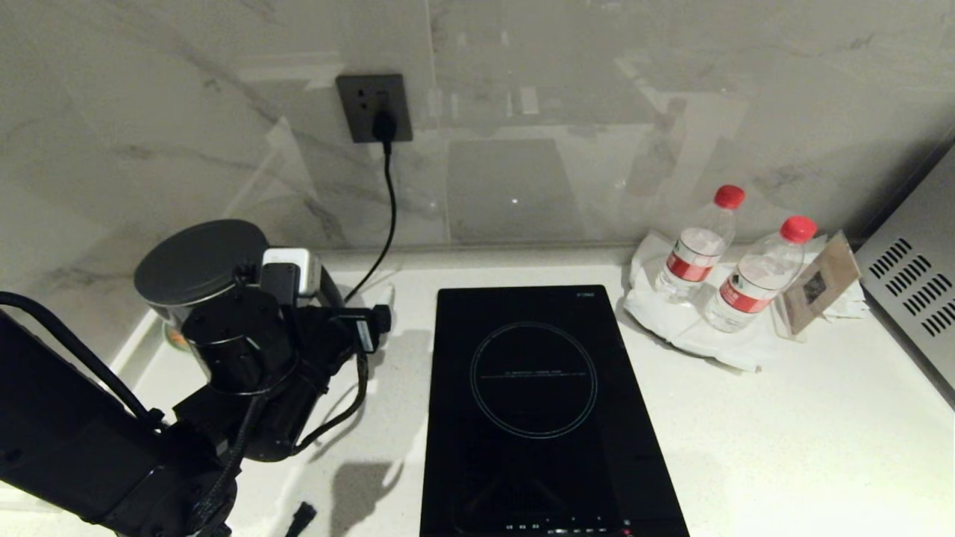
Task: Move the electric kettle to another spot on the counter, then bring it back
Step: Pick up the kettle
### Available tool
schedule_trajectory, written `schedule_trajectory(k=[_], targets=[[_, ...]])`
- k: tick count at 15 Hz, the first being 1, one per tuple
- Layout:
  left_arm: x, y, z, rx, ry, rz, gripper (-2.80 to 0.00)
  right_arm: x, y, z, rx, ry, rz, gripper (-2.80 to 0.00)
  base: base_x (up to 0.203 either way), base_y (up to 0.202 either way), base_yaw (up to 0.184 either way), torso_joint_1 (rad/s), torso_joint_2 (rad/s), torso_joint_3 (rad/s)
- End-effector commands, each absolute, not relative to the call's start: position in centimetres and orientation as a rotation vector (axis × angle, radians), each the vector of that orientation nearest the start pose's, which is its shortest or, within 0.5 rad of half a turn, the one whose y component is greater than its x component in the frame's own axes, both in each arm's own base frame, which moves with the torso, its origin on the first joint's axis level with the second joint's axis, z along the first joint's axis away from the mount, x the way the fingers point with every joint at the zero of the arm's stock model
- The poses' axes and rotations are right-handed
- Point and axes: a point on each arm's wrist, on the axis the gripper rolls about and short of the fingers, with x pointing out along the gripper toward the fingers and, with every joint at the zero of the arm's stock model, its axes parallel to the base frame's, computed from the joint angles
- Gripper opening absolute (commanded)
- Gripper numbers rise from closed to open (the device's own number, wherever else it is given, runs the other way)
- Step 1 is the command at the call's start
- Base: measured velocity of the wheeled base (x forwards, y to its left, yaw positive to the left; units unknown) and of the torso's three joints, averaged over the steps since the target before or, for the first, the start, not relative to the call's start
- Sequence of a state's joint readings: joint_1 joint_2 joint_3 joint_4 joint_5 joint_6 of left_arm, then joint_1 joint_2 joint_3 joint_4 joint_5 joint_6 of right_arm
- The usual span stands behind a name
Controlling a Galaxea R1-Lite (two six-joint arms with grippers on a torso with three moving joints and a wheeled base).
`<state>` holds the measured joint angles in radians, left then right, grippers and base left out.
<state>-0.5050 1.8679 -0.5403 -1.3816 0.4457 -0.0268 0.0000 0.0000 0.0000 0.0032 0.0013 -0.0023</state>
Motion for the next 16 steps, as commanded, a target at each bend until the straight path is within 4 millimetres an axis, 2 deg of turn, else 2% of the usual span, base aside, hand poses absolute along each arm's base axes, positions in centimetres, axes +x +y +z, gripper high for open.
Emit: schedule_trajectory(k=[1, 6, 16], targets=[[27.3, -13.9, 14.2, -0.056, -0.057, -0.053, 0.0, -2.3, 0.0, 7.5, -0.003, 0.003, 0.002, -2.8, 0.0, 0.0, 0.0, 0.0, 0.0, 0.0], [28.2, -13.6, 15.2, -0.059, -0.1, -0.03, 0.0, -2.3, 0.0, 7.5, -0.003, 0.003, 0.002, -2.8, 0.0, 0.0, 0.0, 0.0, 0.0, 0.0], [29.3, -12.1, 15.9, -0.067, -0.127, 0.026, 0.0, -2.3, 0.0, 7.5, -0.003, 0.003, 0.002, -2.8, 0.0, 0.0, 0.0, 0.0, 0.0, 0.0]])
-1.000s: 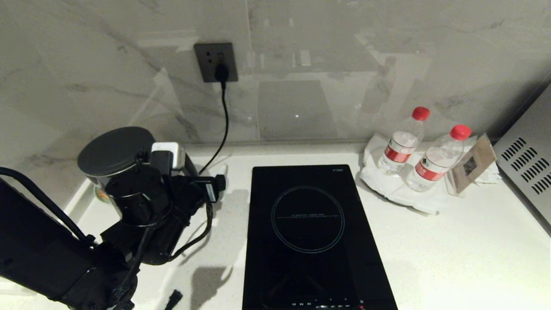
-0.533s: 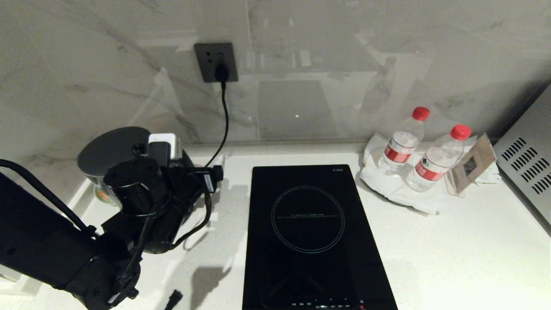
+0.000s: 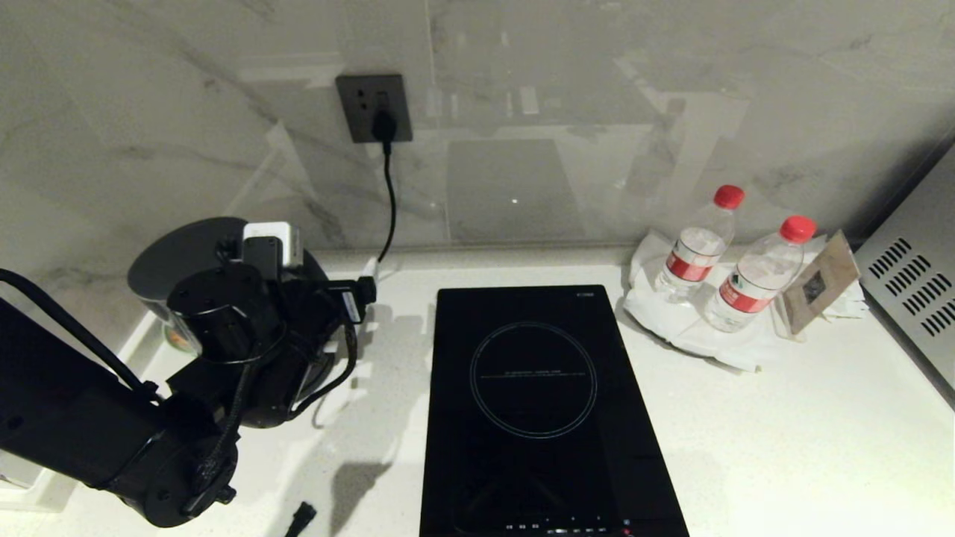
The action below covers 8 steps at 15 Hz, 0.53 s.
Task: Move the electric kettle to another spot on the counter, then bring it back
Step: Pick up the kettle
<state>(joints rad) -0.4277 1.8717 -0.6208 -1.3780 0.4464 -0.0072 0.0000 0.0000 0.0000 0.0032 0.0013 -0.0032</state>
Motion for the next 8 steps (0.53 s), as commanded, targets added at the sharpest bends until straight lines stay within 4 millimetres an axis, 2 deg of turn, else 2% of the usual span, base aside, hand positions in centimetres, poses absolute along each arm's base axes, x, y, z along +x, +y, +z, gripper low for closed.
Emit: schedule_trajectory(k=[1, 4, 5, 8], targets=[[29.25, -12.11, 15.82, -0.066, -0.126, 0.026, 0.0, -2.28, 0.0, 7.52, -0.003, 0.003, 0.002, -2.8, 0.0, 0.0, 0.0, 0.0, 0.0, 0.0], [29.09, -12.09, 15.59, -0.064, -0.117, 0.024, 0.0, -2.28, 0.0, 7.52, -0.003, 0.003, 0.002, -2.8, 0.0, 0.0, 0.0, 0.0, 0.0, 0.0], [28.99, -12.09, 15.61, -0.064, -0.117, 0.023, -2.8, -2.28, 0.0, 7.52, -0.003, 0.003, 0.002, -2.8, 0.0, 0.0, 0.0, 0.0, 0.0, 0.0], [28.82, -12.18, 15.64, -0.064, -0.116, 0.018, -2.8, -2.28, 0.0, 7.52, -0.003, 0.003, 0.002, -2.8, 0.0, 0.0, 0.0, 0.0, 0.0, 0.0]])
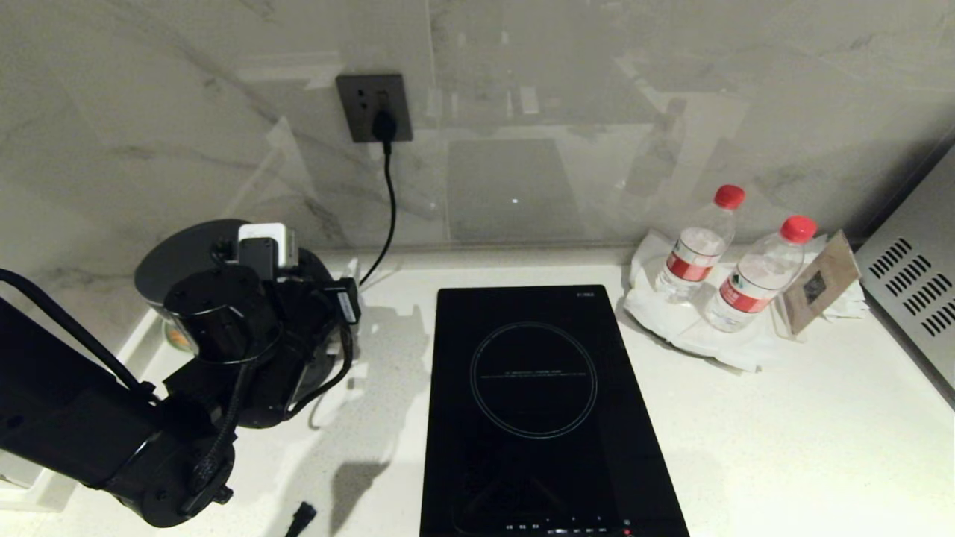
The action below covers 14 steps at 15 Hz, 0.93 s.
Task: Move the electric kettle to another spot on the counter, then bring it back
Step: Pick up the kettle
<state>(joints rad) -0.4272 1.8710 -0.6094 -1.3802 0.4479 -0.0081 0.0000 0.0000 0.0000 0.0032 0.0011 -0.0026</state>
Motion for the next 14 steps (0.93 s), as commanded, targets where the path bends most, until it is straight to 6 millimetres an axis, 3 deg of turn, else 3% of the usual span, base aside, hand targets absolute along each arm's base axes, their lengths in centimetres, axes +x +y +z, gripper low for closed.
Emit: schedule_trajectory(k=[1, 9, 14], targets=[[28.8, -12.3, 15.5, -0.062, -0.112, 0.015, -2.8, -2.3, 0.0, 7.5, -0.003, 0.003, 0.002, -2.8, 0.0, 0.0, 0.0, 0.0, 0.0, 0.0], [28.9, -12.2, 15.9, -0.07, -0.127, 0.018, -2.8, -2.3, 0.0, 7.5, -0.003, 0.003, 0.002, -2.8, 0.0, 0.0, 0.0, 0.0, 0.0, 0.0], [29.4, -11.9, 17.8, -0.083, -0.161, 0.033, -2.8, -2.3, 0.0, 7.5, -0.003, 0.003, 0.002, -2.8, 0.0, 0.0, 0.0, 0.0, 0.0, 0.0]])
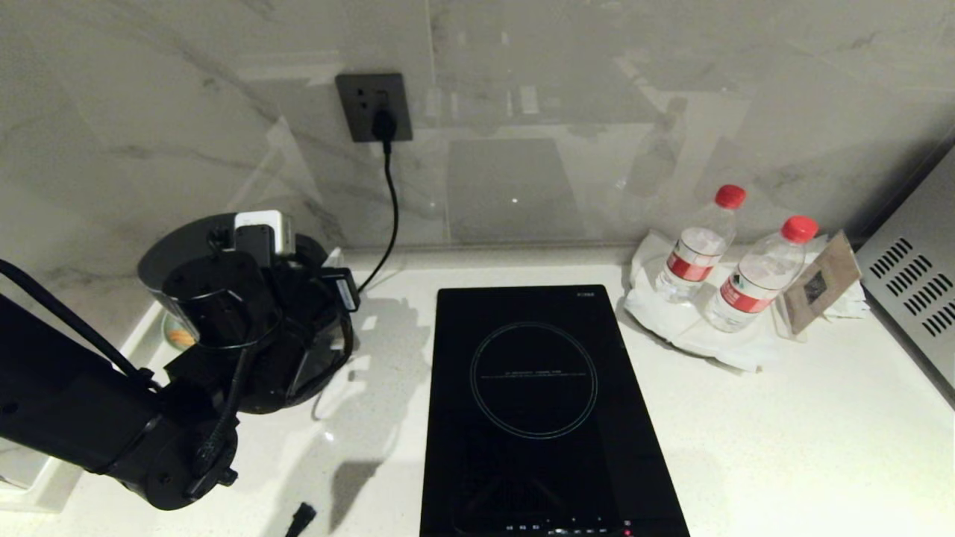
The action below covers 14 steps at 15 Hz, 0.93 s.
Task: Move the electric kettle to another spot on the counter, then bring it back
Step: Pick up the kettle, then place it by the sink
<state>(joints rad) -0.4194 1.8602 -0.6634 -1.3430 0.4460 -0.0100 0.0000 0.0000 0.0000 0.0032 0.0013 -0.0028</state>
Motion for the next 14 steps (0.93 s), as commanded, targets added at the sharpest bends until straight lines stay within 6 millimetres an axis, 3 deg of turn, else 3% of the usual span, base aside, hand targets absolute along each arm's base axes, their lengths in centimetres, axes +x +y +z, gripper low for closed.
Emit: schedule_trajectory(k=[1, 8, 14], targets=[[29.2, -11.8, 18.5, -0.085, -0.167, 0.033, -2.8, -2.3, 0.0, 7.5, -0.003, 0.003, 0.002, -2.8, 0.0, 0.0, 0.0, 0.0, 0.0, 0.0], [29.2, -10.6, 21.6, -0.086, -0.184, 0.061, -2.8, -2.3, 0.0, 7.5, -0.003, 0.003, 0.003, -2.8, 0.0, 0.0, 0.0, 0.0, 0.0, 0.0], [25.7, -9.3, 21.9, -0.048, -0.1, 0.03, -2.8, -2.3, 0.0, 7.5, -0.003, 0.003, 0.002, -2.8, 0.0, 0.0, 0.0, 0.0, 0.0, 0.0]])
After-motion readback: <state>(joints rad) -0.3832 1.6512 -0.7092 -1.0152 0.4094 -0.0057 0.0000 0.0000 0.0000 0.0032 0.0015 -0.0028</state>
